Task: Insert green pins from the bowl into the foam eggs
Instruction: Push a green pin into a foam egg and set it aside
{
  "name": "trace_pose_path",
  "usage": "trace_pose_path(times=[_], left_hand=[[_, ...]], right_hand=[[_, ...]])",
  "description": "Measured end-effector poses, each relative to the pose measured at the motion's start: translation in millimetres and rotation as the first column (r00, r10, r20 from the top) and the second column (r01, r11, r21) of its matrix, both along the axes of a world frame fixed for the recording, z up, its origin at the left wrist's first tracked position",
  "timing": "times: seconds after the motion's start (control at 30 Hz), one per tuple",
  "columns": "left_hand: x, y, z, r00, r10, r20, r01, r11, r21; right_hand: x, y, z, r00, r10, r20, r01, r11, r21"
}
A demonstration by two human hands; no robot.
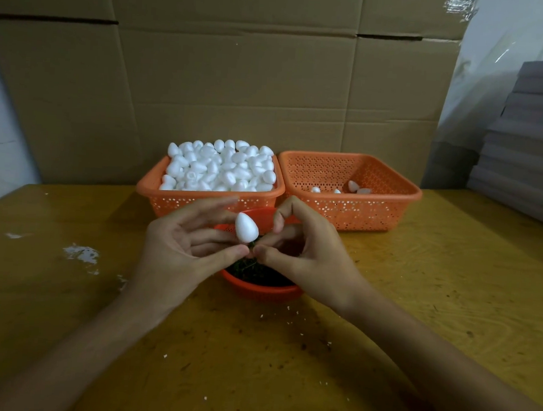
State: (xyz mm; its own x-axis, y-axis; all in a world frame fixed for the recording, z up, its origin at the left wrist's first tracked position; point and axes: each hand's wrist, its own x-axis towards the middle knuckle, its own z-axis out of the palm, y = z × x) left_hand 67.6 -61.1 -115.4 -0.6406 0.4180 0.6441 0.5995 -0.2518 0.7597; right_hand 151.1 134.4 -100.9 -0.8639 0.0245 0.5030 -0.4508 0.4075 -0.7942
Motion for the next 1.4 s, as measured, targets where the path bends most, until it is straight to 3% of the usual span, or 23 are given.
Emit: trace_pose_path(times=[0.1,0.17,0.27,0.37,0.5,0.6,0.8,0.97,1.07,1.17,1.27,1.33,1.4], left_hand=[[0,-2,0,0.997,0.062,-0.052,-0.065,0.997,-0.044],[-1,-5,0,0.963,0.136,-0.23,-0.172,0.975,-0.144],[1,-6,-1,0.835,0.116,-0.538,-0.318,0.899,-0.3],[5,-5,-5,0.728,-0.017,-0.685,-0.358,0.843,-0.401],[8,-6,-6,0.669,-0.105,-0.735,-0.383,0.8,-0.463],[9,-6,-4,0.66,-0.114,-0.742,-0.393,0.79,-0.471],[11,-6,-2,0.658,-0.127,-0.742,-0.401,0.775,-0.489],[13,-6,-2,0.674,-0.131,-0.727,-0.393,0.77,-0.502],[14,-6,-1,0.679,-0.13,-0.723,-0.397,0.762,-0.51],[15,-7,0,0.68,-0.135,-0.721,-0.395,0.761,-0.515],[15,-6,0,0.68,-0.133,-0.721,-0.394,0.763,-0.513],[16,-6,0,0.679,-0.128,-0.723,-0.402,0.759,-0.511],[15,-5,-1,0.677,-0.124,-0.726,-0.408,0.757,-0.51]], right_hand=[[0,9,6,0.998,-0.042,-0.035,0.039,0.994,-0.099],[0,22,13,0.991,-0.122,-0.048,0.112,0.979,-0.173],[-3,48,19,0.953,-0.302,-0.013,0.287,0.918,-0.274],[-7,77,18,0.907,-0.414,0.077,0.41,0.826,-0.387],[-8,106,16,0.842,-0.511,0.172,0.529,0.718,-0.452],[-7,118,16,0.819,-0.538,0.198,0.564,0.692,-0.451],[-8,125,15,0.809,-0.555,0.192,0.575,0.682,-0.452],[-7,126,18,0.857,-0.499,0.131,0.499,0.737,-0.457],[-7,121,21,0.857,-0.509,0.076,0.504,0.8,-0.325],[-6,101,28,0.865,-0.497,-0.076,0.495,0.868,-0.042],[-1,59,31,0.962,-0.251,-0.112,0.275,0.891,0.363],[2,30,21,0.993,-0.109,0.037,0.058,0.747,0.662],[4,12,7,0.989,-0.105,0.104,-0.03,0.548,0.836]])
